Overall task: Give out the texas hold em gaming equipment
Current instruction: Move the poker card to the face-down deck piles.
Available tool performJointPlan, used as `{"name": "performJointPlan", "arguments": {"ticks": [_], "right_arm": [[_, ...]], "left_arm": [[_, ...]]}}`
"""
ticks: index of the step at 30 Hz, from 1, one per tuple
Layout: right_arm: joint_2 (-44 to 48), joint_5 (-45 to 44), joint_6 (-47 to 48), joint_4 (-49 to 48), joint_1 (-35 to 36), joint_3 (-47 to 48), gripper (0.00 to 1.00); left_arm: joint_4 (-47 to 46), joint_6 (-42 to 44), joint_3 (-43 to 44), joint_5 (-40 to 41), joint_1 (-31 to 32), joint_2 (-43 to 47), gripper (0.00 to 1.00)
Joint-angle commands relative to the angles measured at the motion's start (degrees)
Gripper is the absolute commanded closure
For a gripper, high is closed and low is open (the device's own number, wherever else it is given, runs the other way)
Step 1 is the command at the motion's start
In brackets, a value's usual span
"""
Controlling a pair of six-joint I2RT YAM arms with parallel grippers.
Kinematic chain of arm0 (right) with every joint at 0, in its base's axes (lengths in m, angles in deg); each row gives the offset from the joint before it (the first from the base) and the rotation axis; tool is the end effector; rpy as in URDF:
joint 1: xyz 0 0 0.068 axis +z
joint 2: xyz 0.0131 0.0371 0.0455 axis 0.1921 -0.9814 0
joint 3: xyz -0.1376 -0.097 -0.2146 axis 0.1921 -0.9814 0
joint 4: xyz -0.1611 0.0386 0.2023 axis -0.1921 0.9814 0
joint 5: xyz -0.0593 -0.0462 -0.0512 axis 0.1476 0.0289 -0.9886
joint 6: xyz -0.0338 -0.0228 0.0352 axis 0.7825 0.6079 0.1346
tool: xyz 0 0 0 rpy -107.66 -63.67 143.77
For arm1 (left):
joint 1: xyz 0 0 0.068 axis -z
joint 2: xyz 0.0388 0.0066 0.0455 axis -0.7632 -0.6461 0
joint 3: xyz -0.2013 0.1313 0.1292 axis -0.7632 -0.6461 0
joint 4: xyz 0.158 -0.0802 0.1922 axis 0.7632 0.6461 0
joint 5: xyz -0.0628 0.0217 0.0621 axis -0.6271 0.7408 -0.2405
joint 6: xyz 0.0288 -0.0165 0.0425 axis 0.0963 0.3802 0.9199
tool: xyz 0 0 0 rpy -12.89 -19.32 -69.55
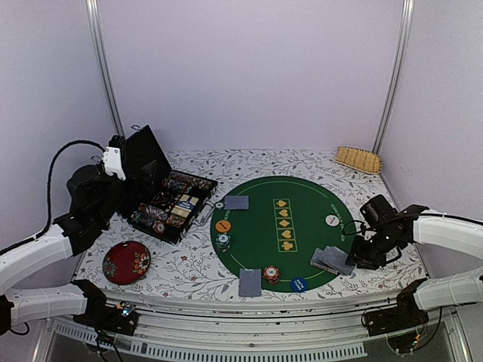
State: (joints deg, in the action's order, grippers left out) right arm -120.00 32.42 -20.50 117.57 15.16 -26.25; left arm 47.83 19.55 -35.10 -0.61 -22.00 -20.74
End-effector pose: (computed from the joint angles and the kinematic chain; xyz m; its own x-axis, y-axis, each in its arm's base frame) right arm 0.1569 0.0814 0.1637 -0.9550 0.2694 -0.1241 0.2336 0.9410 0.2450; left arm 0.1901 -0.0877 0.2892 0.0033 -0.0048 -1.0000 0.1693 0.9856 -0.0041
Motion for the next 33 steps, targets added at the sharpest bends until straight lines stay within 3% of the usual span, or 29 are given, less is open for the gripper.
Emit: {"name": "performJointPlan", "arguments": {"ticks": [1,3,12,18,26,33], "right_arm": [[1.9,2.4,0.2,-2.0,0.1,0.2,0.53],[2.3,4.0,-0.8,-4.5,0.1,-1.2,0.46],[4.0,2.4,-5.5,-6.0,-0.3,-3.9,0.33],[1.8,5.6,-3.4,-13.2,-0.2,-3.8,0.49],[-4.9,6.8,0.7,-13.8,-0.2,-1.4,0.67],[-5.2,5.5,1.4,-11.1,-0.2,-0.4,0.91]], "left_arm": [[0.7,0.9,1.5,-1.5,0.1,-0.1,0.02],[0.8,0.9,1.5,-1.7,0.1,0.1,0.02],[0.6,1.0,1.4,-2.9,0.1,0.3,0.02],[0.7,1.1,1.5,-3.4,0.1,0.3,0.02],[0.8,1.7,1.4,-3.2,0.1,0.5,0.02],[0.7,1.9,1.4,-3.7,0.1,0.4,0.02]]}}
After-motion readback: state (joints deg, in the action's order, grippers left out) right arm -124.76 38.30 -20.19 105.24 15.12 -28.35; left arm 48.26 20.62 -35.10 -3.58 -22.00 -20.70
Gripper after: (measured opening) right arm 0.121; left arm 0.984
